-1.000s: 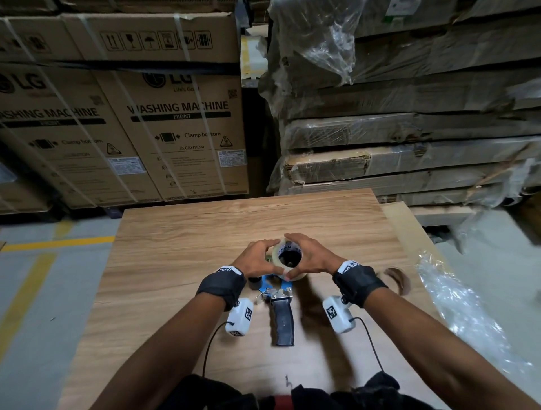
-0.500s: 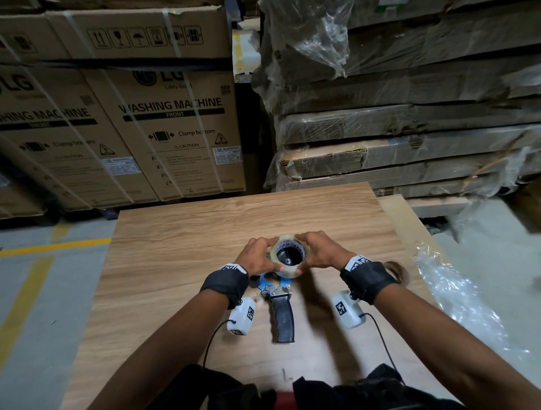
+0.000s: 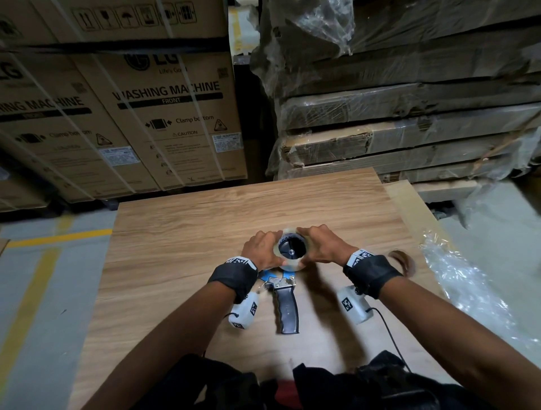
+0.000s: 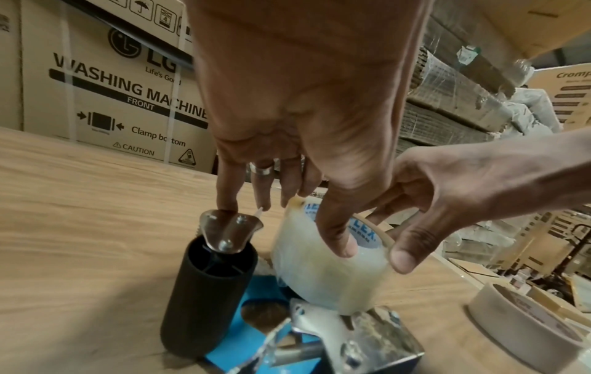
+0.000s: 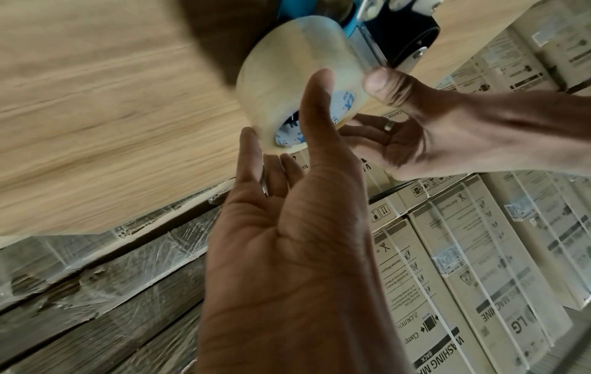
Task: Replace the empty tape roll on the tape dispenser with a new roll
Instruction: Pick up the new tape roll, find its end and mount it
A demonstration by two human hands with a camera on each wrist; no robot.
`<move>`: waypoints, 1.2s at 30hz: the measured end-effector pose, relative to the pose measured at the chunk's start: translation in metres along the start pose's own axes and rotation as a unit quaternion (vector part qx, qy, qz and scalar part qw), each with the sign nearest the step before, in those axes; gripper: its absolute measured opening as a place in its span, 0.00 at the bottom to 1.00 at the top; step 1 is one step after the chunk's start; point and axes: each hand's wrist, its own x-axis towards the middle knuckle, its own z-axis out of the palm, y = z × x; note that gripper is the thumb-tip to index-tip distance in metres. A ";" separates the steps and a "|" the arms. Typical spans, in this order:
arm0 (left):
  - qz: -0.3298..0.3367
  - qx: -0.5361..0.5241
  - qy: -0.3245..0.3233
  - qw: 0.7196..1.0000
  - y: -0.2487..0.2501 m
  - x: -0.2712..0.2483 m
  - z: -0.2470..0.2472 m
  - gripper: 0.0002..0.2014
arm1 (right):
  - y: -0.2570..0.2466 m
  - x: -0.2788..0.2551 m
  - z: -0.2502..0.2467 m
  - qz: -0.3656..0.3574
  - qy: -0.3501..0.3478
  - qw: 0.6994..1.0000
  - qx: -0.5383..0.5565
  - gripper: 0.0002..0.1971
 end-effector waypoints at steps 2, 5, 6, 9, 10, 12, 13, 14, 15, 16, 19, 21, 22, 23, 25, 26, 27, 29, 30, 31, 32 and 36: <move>-0.002 0.010 0.007 1.000 0.004 0.000 0.000 0.44 | 0.003 -0.004 0.000 -0.005 0.004 1.000 0.006 0.34; -0.018 0.009 0.010 1.000 0.012 0.003 -0.001 0.43 | 0.008 -0.011 0.001 -0.021 0.019 0.999 0.023 0.32; -0.023 0.007 0.008 1.000 0.014 0.004 -0.002 0.43 | 0.009 -0.012 0.001 -0.028 0.024 0.999 0.029 0.32; -0.041 0.002 0.010 0.999 0.014 0.006 -0.001 0.42 | 0.007 -0.013 0.003 -0.033 0.033 0.998 0.037 0.32; -0.046 -0.003 0.012 0.999 0.013 0.006 -0.001 0.42 | 0.006 -0.012 0.004 -0.031 0.035 0.998 0.037 0.30; -0.054 -0.009 0.006 0.998 0.011 0.006 -0.001 0.42 | 0.003 -0.009 0.006 -0.025 0.035 0.999 0.031 0.28; -0.056 -0.008 0.003 0.998 0.010 0.006 -0.002 0.43 | 0.001 -0.007 0.007 -0.020 0.034 0.999 0.031 0.28; -0.058 -0.008 0.001 0.998 0.008 0.006 -0.002 0.42 | 0.001 -0.005 0.009 -0.017 0.032 0.999 0.032 0.29; -0.061 -0.006 0.004 0.998 0.008 0.007 -0.001 0.42 | 0.001 -0.004 0.010 -0.013 0.034 0.999 0.032 0.30; -0.065 -0.005 0.007 0.998 0.009 0.007 -0.002 0.41 | 0.002 -0.003 0.012 -0.009 0.037 0.999 0.032 0.31; -0.068 0.007 0.011 0.998 0.011 0.009 -0.002 0.40 | 0.007 -0.001 0.016 0.002 0.048 0.998 0.035 0.31; -0.065 0.015 0.010 0.998 0.011 0.010 -0.001 0.40 | 0.008 0.000 0.018 0.006 0.050 0.998 0.036 0.32; -0.064 0.019 0.010 0.998 0.011 0.010 -0.001 0.40 | 0.010 0.001 0.019 0.005 0.050 0.998 0.036 0.32; -0.064 0.023 0.008 0.998 0.010 0.011 0.000 0.40 | 0.010 0.002 0.020 0.004 0.048 0.998 0.035 0.31; -0.064 0.024 0.006 0.998 0.010 0.011 0.002 0.41 | 0.012 0.004 0.022 0.002 0.045 0.998 0.036 0.31; -0.063 0.023 0.006 0.998 0.011 0.011 0.002 0.41 | 0.012 0.005 0.023 0.002 0.044 0.998 0.037 0.31; -0.062 0.022 0.006 0.998 0.011 0.011 0.002 0.41 | 0.012 0.006 0.023 0.001 0.043 0.998 0.038 0.32; -0.061 0.020 0.005 0.998 0.009 0.010 0.003 0.42 | 0.011 0.006 0.022 0.000 0.043 0.998 0.043 0.32; -0.058 0.019 0.005 0.998 0.009 0.009 0.003 0.42 | 0.011 0.005 0.022 0.000 0.044 0.998 0.048 0.31; -0.056 0.019 0.005 0.998 0.008 0.009 0.004 0.42 | 0.011 0.004 0.021 -0.003 0.046 0.998 0.053 0.31; -0.055 0.019 0.006 0.998 0.008 0.009 0.005 0.42 | 0.011 0.004 0.020 -0.007 0.046 0.997 0.057 0.31; -0.052 0.015 0.003 0.999 0.006 0.009 0.005 0.43 | 0.009 0.004 0.018 -0.010 0.040 0.997 0.058 0.33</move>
